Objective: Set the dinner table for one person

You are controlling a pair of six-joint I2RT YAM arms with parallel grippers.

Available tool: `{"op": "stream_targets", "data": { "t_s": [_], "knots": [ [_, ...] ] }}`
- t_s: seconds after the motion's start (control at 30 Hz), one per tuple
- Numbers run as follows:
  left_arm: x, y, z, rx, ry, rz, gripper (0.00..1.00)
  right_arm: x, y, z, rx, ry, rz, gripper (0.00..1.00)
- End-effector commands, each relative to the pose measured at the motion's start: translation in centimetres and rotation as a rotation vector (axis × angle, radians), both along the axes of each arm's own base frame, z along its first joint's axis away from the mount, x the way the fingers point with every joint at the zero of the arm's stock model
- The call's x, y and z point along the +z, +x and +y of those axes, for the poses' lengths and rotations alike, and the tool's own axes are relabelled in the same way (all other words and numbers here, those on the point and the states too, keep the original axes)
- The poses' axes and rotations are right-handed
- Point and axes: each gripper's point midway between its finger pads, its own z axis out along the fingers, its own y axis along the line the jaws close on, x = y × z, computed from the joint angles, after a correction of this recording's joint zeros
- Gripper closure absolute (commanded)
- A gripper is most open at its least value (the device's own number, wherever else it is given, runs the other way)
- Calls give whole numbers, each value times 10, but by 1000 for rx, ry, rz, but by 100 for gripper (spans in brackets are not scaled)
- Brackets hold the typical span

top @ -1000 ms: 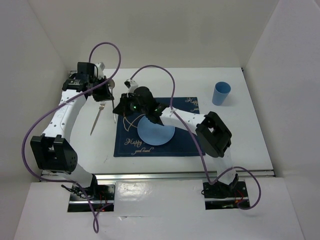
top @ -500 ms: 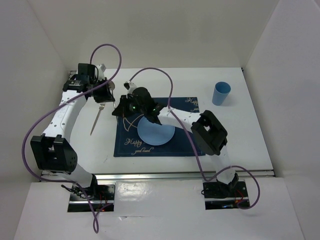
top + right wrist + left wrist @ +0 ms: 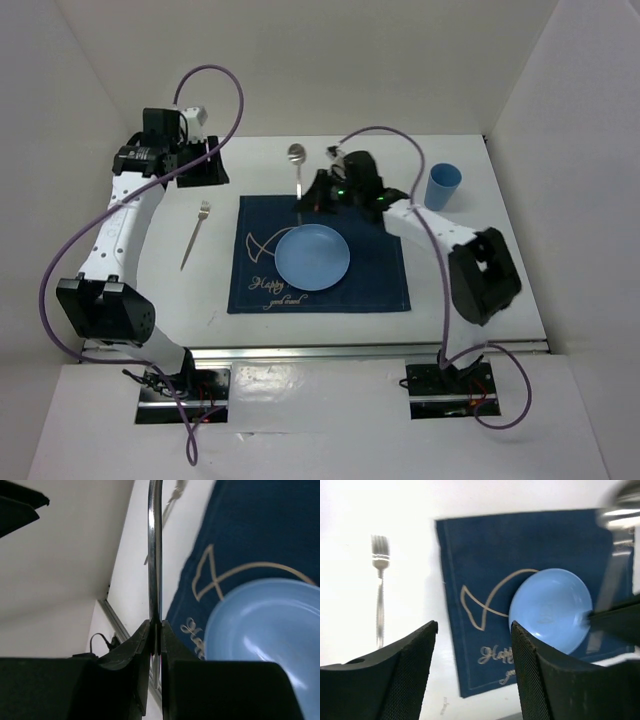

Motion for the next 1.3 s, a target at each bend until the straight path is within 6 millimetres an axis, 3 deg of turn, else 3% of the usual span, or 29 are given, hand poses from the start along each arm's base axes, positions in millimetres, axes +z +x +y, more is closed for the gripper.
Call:
{"op": "stream_targets", "data": {
  "t_s": [0.0, 0.03, 0.07, 0.1, 0.13, 0.2, 0.23, 0.33, 0.5, 1.0, 1.1, 1.13, 1.27],
  "knots": [
    [13, 0, 39, 57, 106, -38, 32, 38, -17, -68, -22, -8, 10, 100],
    [8, -1, 46, 78, 117, -23, 32, 21, -27, -84, -20, -37, 54, 100],
    [2, -4, 54, 93, 140, -4, 32, 18, -38, -102, -26, -69, 71, 100],
    [-2, -5, 60, 101, 147, 6, 32, 10, -32, -125, -79, -88, 101, 100],
    [-13, -9, 60, 99, 147, 35, 32, -10, -43, -140, -84, -103, 164, 100],
    [-23, -13, 71, 128, 156, 65, 32, -21, -47, -174, -142, -101, 202, 100],
    [-30, -14, 71, 127, 156, 79, 33, -42, -61, -184, -144, -96, 273, 100],
    [-42, -19, 77, 138, 148, 112, 33, -58, -65, -210, -181, -46, 300, 100],
    [-44, -18, 75, 131, 140, 112, 34, -102, -76, -213, -142, -74, 383, 100],
    [-42, -19, 78, 143, 154, 113, 34, -152, -62, -215, -115, -36, 498, 100],
    [-42, -19, 78, 143, 154, 113, 34, -154, -61, -216, -125, -46, 496, 91],
    [-42, -19, 81, 152, 153, 114, 34, -151, -59, -217, -132, -51, 480, 81],
    [-42, -19, 81, 152, 153, 114, 34, -152, -62, -220, -155, -76, 486, 62]
  ]
}}
